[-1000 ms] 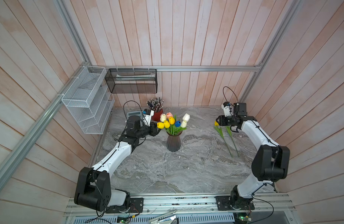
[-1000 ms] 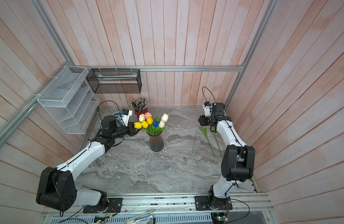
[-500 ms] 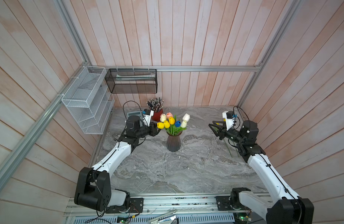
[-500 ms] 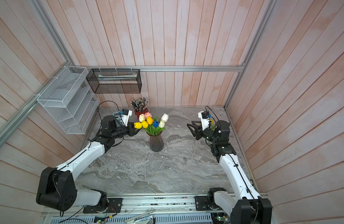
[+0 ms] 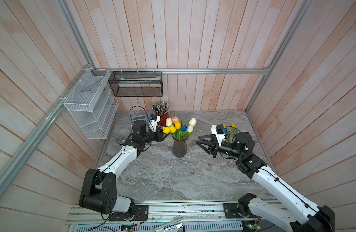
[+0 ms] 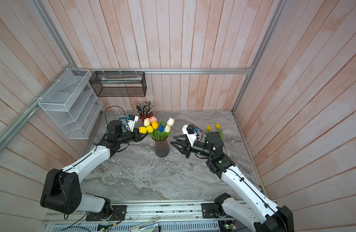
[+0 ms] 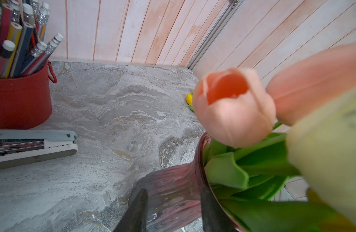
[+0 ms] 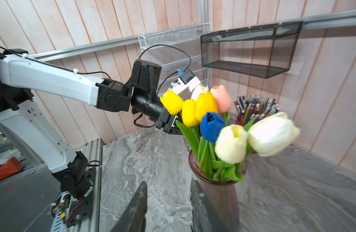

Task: Pick out yellow flowers from the vase
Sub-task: Pick up the flower from the vase.

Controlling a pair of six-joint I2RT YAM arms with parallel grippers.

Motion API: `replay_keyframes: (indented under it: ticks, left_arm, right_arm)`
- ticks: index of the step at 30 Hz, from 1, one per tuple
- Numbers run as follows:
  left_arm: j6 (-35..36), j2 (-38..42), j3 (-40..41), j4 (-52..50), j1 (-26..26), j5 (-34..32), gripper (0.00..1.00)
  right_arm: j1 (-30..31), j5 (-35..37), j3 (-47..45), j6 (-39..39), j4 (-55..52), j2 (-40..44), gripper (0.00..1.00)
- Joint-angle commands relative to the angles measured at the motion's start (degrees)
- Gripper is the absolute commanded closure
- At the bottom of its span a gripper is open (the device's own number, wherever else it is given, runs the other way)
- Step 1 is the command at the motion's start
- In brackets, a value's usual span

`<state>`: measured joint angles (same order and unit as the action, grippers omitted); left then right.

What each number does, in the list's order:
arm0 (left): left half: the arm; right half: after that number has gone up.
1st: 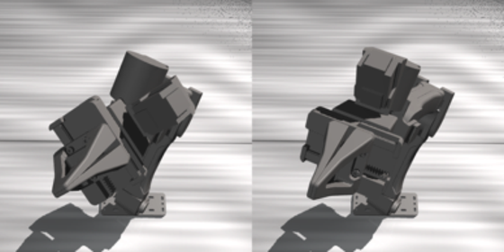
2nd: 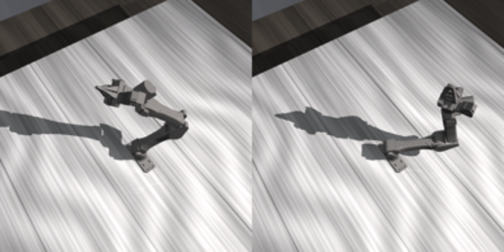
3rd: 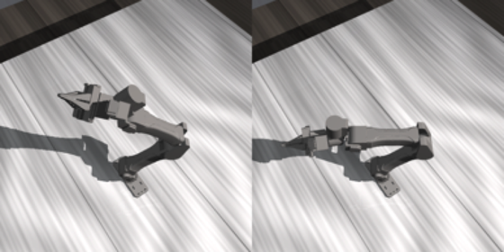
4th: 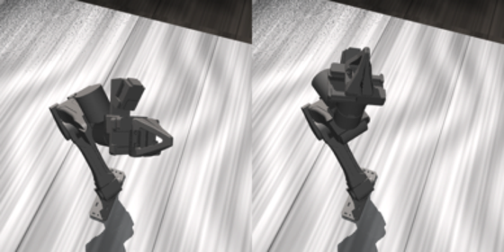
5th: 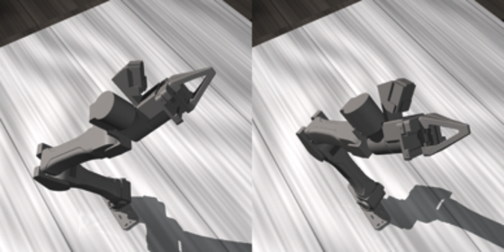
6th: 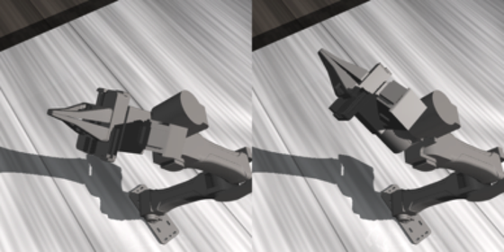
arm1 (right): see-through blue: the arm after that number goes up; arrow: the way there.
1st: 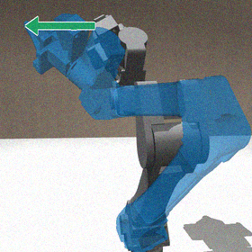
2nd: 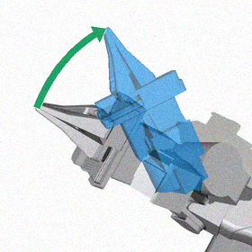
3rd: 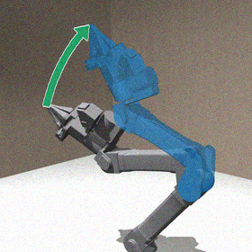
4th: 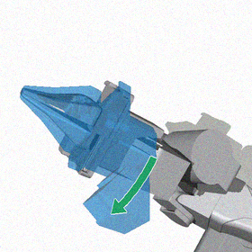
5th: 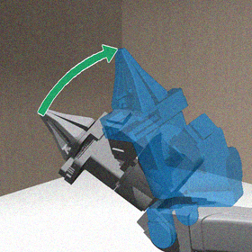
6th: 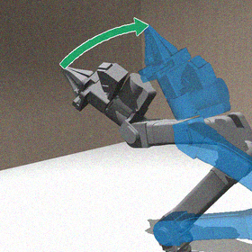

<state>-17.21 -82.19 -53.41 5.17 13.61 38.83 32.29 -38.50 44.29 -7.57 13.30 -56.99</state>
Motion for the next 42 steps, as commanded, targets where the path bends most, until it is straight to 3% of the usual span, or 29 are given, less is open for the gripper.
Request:
replay_keyframes:
  ticks: [1,15,42]
  left_arm:
    - [-0.2,-0.7,-1.3,-0.1,-0.3,1.3,0.56]
    - [-0.1,-2.1,-1.8,-0.4,-0.2,2.6,0.56]
    - [0.0,-2.2,-1.8,-0.3,-0.3,3.2,0.56]
  right_arm:
    - [4.0,6.4,1.7,-0.2,3.9,-3.1,0.65]
    - [10.1,20.0,5.0,1.7,16.0,-17.7,0.74]
    - [12.0,29.4,11.5,6.3,17.9,-28.2,0.73]
